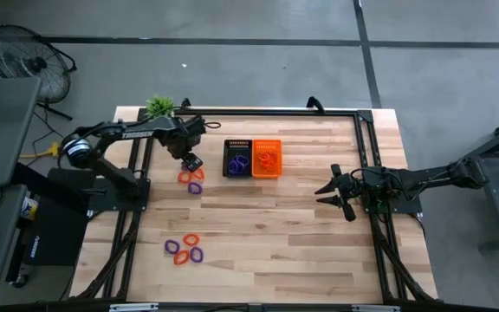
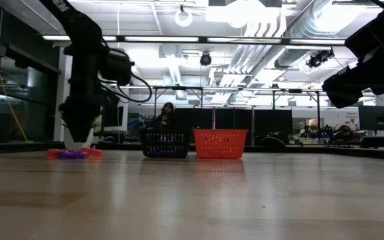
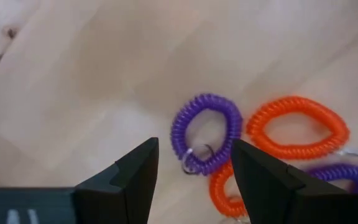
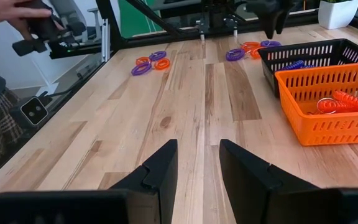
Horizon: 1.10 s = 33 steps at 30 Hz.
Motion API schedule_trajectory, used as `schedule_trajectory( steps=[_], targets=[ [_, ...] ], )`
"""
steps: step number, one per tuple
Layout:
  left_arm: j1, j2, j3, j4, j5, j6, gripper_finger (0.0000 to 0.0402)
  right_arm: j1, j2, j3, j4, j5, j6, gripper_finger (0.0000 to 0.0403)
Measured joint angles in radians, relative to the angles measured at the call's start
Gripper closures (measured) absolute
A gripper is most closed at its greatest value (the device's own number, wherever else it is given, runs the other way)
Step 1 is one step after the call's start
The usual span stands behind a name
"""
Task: Sort spring keychains into baskets
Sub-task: Put the purple spring keychain into the black basket
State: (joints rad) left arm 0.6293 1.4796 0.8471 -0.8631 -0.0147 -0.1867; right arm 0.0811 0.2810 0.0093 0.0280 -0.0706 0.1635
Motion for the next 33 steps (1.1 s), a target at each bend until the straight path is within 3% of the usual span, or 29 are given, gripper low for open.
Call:
schedule_trajectory(
  steps=[8, 14, 33],
  targets=[
    [0.013, 0.074, 0.015, -0.001, -0.007, 0.027, 0.0204, 0.0, 0.0, 0.0, 0.0, 0.0, 0.0, 0.0289],
    [0.013, 0.128, 0.015, 0.026, -0.074, 0.055, 0.0204, 0.0, 0.0, 0.0, 0.0, 0.0, 0.0, 0.0289],
    [0.013, 0.189, 0.018, 0.041, 0.001, 0.113, 0.0204, 0.0, 0.0, 0.0, 0.0, 0.0, 0.0, 0.0289]
  ],
)
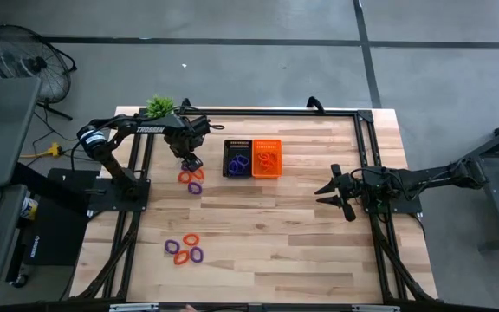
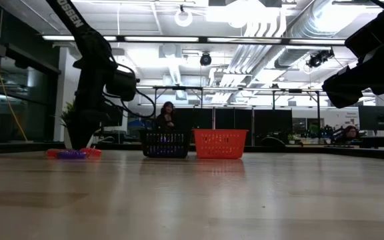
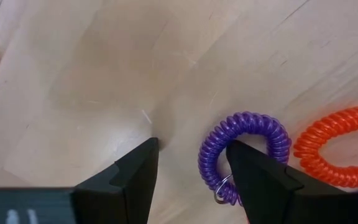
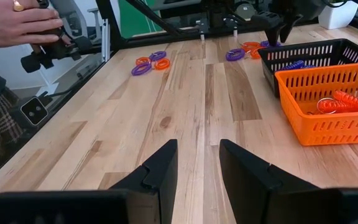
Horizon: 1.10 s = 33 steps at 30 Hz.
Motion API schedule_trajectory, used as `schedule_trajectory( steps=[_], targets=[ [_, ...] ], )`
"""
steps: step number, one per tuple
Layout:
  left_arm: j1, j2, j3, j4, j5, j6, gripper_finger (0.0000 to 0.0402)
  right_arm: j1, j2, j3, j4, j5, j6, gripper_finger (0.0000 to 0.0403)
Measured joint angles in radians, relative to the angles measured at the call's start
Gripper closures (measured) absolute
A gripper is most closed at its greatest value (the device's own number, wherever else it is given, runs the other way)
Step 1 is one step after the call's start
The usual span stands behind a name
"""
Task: Sort spring keychains into baskets
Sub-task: Put the purple spring keychain into the black basket
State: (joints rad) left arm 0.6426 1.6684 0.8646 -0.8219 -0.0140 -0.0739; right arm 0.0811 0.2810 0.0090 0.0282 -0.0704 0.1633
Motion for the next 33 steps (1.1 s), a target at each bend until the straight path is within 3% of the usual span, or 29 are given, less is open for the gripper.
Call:
schedule_trajectory(
  steps=[16, 33],
  targets=[
    [-0.037, 0.002, -0.002, -0.001, 0.013, -0.002, 0.021, 0.0, 0.0, 0.0, 0.0, 0.0, 0.0, 0.0289],
    [-0.103, 0.003, -0.003, -0.008, -0.026, -0.009, 0.0365, 0.0, 0.003, 0.0, 0.006, 0.0, 0.0, 0.0289]
  ],
)
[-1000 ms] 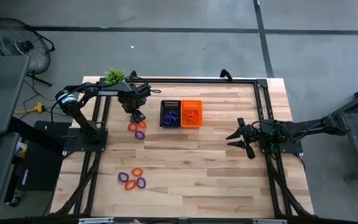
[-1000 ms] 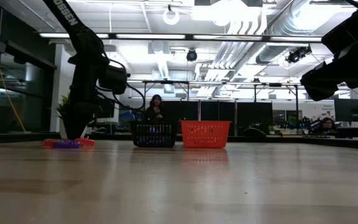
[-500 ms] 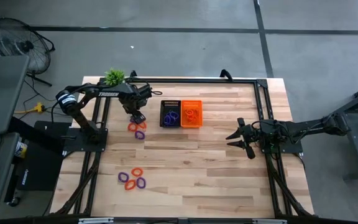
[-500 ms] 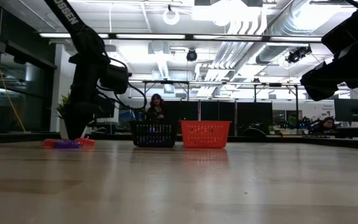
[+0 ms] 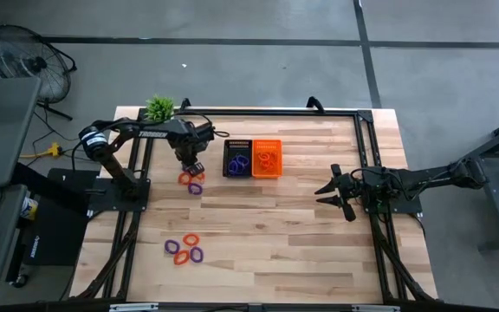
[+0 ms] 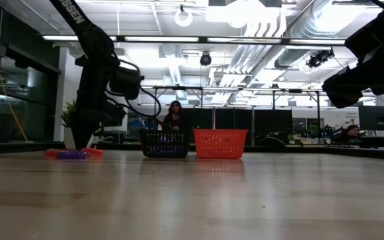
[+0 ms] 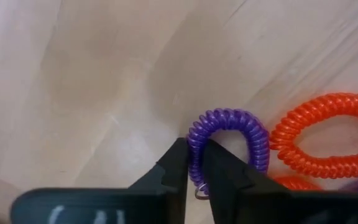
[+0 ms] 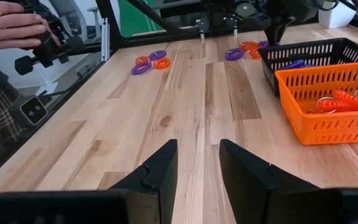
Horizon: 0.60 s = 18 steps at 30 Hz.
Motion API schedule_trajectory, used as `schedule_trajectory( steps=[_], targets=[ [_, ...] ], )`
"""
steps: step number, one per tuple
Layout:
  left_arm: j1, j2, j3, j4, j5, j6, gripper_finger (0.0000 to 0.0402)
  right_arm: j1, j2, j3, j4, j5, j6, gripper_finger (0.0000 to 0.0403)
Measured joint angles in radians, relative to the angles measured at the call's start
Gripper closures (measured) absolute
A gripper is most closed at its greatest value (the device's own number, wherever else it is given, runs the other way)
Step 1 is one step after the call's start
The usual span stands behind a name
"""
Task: Sort spring keychains into baskets
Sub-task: Put the purple spring keychain into the black basket
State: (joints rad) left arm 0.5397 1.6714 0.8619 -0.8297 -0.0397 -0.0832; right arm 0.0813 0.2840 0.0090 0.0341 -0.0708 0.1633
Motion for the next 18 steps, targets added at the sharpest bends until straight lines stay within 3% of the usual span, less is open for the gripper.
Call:
schedule_trajectory(
  steps=[9, 18],
  targets=[
    [-0.032, -0.013, 0.023, -0.019, -0.029, 0.009, 0.0379, 0.0, 0.004, 0.0, 0.008, -0.002, 0.0, 0.0289],
    [-0.032, -0.127, 0.085, -0.036, 0.038, 0.019, 0.0378, 0.0, 0.004, 0.0, 0.009, -0.002, 0.0, 0.0289]
  ],
)
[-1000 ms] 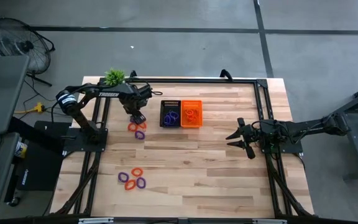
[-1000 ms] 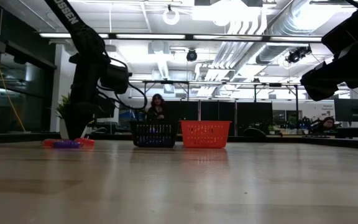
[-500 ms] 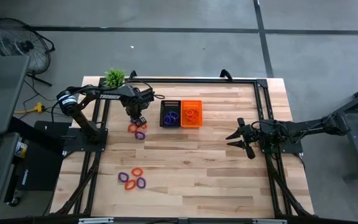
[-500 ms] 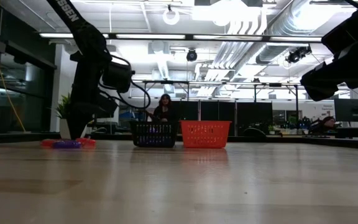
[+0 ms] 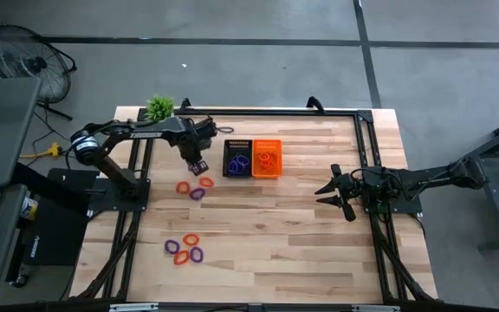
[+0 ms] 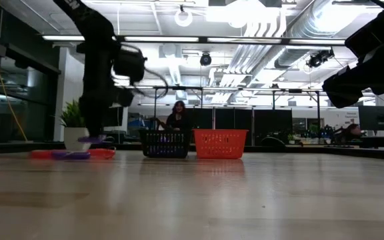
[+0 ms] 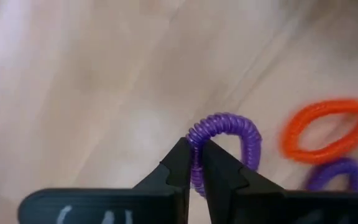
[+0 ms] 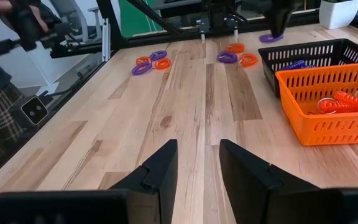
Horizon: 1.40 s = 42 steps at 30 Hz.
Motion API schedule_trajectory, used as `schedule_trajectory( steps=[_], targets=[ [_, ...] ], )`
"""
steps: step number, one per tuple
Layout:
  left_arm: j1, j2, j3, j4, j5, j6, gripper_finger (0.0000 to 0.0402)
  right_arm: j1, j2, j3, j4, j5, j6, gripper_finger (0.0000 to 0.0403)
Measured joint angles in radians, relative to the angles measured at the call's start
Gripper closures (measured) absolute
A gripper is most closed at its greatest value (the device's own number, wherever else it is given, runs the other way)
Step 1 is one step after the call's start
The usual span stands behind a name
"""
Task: Sort spring keychains into baskets
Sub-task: Put the purple spring keychain into the black basket
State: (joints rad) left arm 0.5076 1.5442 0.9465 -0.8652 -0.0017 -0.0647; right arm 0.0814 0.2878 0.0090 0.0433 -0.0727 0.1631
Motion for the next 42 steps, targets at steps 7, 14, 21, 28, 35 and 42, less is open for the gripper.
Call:
schedule_trajectory(
  steps=[7, 14, 21, 28, 35, 42],
  targets=[
    [-0.021, -0.04, 0.13, 0.003, 0.026, -0.017, 0.0378, 0.0, 0.0, 0.0, 0.001, 0.002, 0.0, 0.0289],
    [-0.057, 0.008, 0.293, 0.028, 0.022, -0.021, 0.0378, 0.0, 0.0, 0.0, 0.001, 0.002, 0.0, 0.0289],
    [-0.075, 0.152, 0.404, 0.027, 0.024, -0.045, 0.0378, 0.0, 0.0, 0.0, 0.002, 0.002, 0.0, 0.0289],
    [-0.078, 0.264, 0.472, 0.029, 0.028, -0.052, 0.0378, 0.0, 0.0, 0.0, 0.002, 0.002, 0.0, 0.0289],
    [-0.078, 0.323, 0.497, 0.026, 0.048, -0.068, 0.0377, 0.0, 0.0, 0.0, -0.001, 0.002, 0.0, 0.0289],
    [-0.077, 0.325, 0.496, 0.033, 0.048, -0.071, 0.0328, 0.0, 0.0, 0.0, -0.001, 0.002, 0.0, 0.0289]
  ],
)
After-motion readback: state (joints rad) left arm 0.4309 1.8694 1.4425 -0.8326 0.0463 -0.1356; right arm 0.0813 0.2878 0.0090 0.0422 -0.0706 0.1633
